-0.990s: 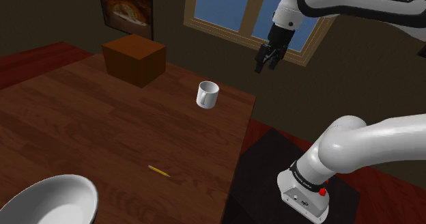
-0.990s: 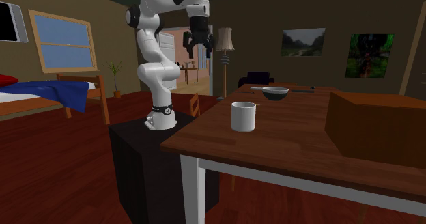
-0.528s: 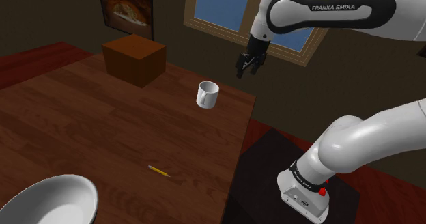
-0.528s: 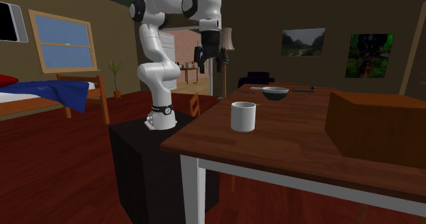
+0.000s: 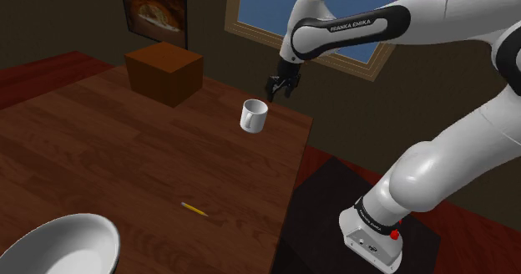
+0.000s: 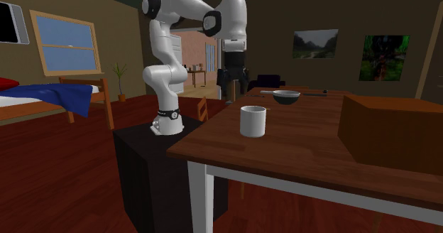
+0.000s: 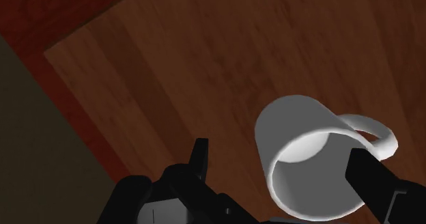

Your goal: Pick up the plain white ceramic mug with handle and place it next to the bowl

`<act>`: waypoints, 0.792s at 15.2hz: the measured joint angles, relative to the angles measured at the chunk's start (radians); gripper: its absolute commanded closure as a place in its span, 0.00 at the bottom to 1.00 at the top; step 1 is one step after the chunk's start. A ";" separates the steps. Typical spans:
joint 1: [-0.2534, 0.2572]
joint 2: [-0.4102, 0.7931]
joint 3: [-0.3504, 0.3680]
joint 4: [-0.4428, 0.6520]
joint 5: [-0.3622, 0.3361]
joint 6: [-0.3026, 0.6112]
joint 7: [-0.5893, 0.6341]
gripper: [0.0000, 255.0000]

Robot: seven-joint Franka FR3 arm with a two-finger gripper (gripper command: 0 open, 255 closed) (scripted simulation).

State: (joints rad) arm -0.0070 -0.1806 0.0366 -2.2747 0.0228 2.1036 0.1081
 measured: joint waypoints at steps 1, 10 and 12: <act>0.002 0.042 0.004 0.013 -0.003 0.031 0.008 0.00; 0.005 0.220 0.010 0.059 -0.018 0.170 0.024 0.00; 0.004 0.233 0.010 0.049 -0.019 0.193 0.023 0.00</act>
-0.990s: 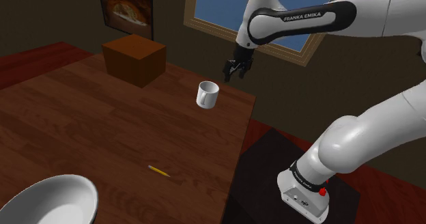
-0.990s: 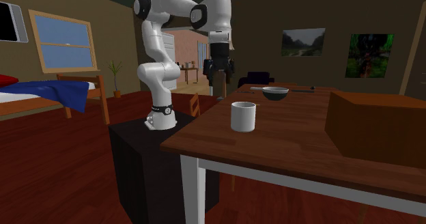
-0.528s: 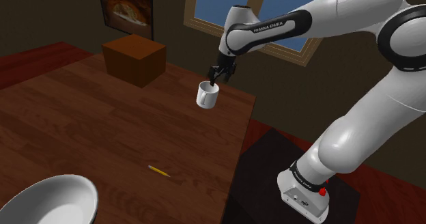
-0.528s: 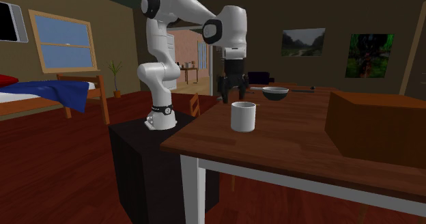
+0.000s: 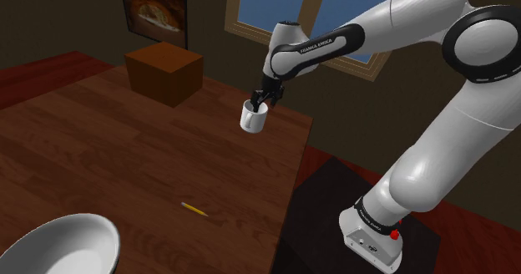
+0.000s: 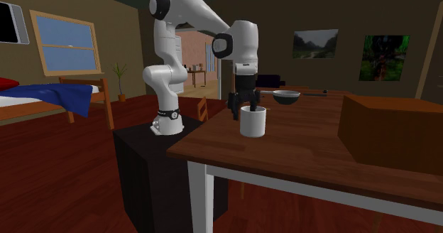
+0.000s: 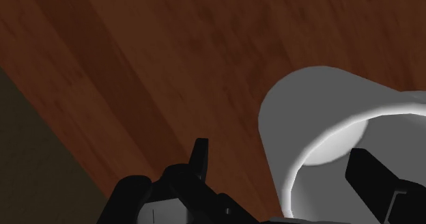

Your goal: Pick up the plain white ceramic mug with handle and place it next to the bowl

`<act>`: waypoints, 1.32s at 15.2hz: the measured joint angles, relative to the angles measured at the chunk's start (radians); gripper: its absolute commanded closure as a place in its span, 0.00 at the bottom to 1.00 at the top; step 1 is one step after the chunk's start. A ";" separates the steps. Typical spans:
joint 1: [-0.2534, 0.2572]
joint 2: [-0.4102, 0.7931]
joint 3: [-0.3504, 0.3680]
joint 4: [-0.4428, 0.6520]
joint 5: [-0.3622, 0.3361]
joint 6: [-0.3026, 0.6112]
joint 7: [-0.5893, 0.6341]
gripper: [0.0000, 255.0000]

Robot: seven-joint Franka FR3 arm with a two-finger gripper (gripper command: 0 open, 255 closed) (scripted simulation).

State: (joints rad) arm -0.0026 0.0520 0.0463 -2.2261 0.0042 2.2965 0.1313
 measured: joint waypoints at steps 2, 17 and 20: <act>0.001 0.007 0.001 -0.002 0.000 0.010 0.002 0.00; 0.001 0.008 0.001 -0.004 0.000 0.012 0.002 1.00; 0.001 0.000 0.001 0.002 0.000 -0.002 0.003 1.00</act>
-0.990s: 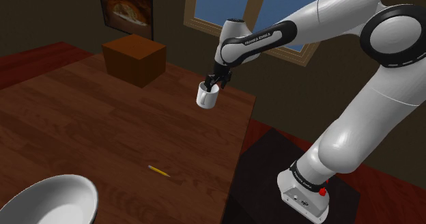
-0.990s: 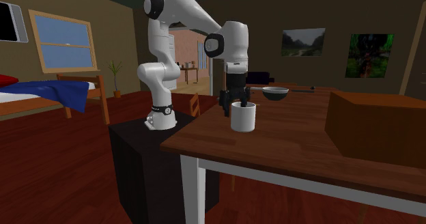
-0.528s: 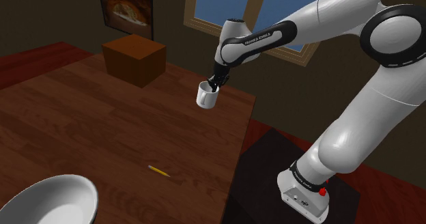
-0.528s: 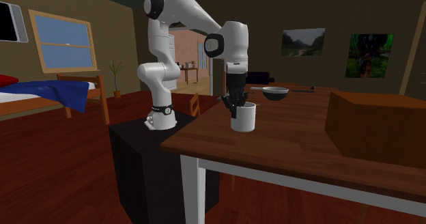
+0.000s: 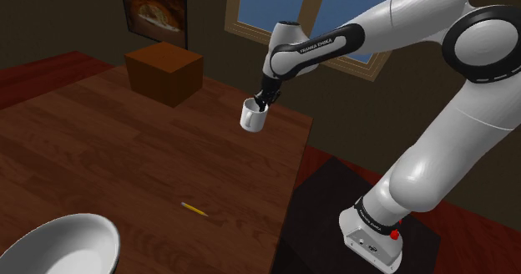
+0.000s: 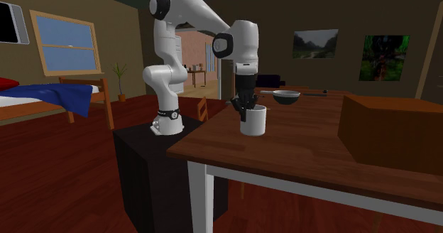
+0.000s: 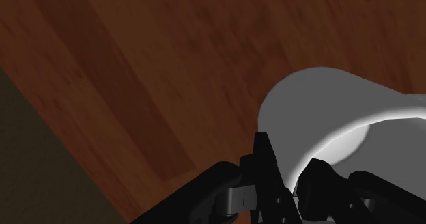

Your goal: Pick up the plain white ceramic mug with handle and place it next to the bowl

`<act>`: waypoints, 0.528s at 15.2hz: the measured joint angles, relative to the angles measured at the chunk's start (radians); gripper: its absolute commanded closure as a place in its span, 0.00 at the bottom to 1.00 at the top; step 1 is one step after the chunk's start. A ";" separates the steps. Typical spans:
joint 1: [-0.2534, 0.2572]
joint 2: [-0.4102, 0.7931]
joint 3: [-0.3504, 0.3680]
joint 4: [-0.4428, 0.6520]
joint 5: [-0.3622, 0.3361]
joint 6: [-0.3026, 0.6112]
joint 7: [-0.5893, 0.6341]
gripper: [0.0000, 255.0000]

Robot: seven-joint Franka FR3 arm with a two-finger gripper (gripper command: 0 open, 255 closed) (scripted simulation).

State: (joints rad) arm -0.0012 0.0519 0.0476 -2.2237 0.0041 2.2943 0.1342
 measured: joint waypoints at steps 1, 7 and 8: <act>0.001 -0.008 0.001 0.003 0.000 -0.011 0.001 1.00; 0.000 -0.047 0.000 0.042 0.002 -0.089 -0.002 1.00; -0.001 -0.056 -0.001 0.047 0.003 -0.102 -0.003 1.00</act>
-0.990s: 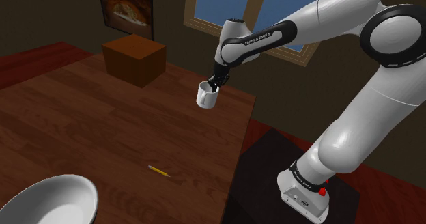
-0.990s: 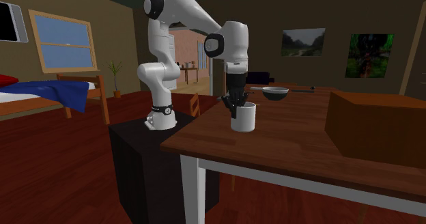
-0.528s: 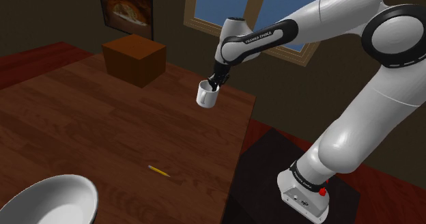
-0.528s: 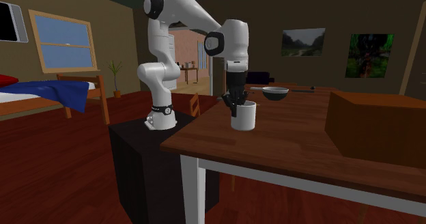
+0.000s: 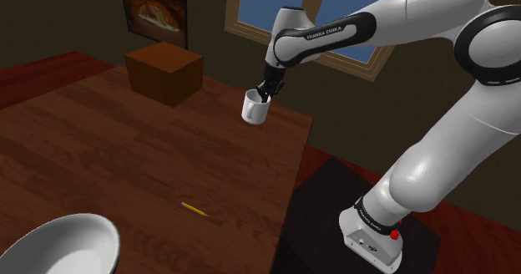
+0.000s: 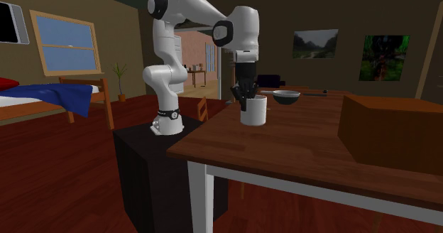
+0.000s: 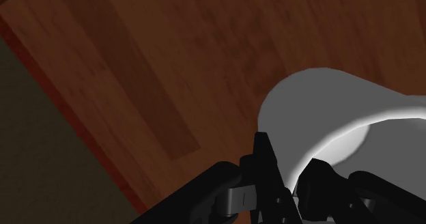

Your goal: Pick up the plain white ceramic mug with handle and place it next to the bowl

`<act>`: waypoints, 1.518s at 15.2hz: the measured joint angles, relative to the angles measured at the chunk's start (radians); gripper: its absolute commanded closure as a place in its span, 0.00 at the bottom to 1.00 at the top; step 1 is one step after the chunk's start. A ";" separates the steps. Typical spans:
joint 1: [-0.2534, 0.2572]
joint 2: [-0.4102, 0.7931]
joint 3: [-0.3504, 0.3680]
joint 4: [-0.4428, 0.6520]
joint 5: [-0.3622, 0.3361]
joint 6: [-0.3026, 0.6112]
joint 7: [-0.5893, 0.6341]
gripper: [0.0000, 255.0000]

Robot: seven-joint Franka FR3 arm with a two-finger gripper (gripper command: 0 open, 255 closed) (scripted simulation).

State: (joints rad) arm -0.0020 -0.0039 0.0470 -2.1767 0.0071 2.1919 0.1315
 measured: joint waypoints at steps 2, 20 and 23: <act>0.000 -0.011 0.000 0.017 0.000 -0.027 0.001 1.00; -0.001 -0.081 -0.001 0.185 0.003 -0.265 -0.002 1.00; -0.001 -0.093 -0.002 0.211 0.003 -0.303 -0.003 1.00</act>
State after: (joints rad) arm -0.0035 -0.0965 0.0448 -1.9660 0.0104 1.8887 0.1285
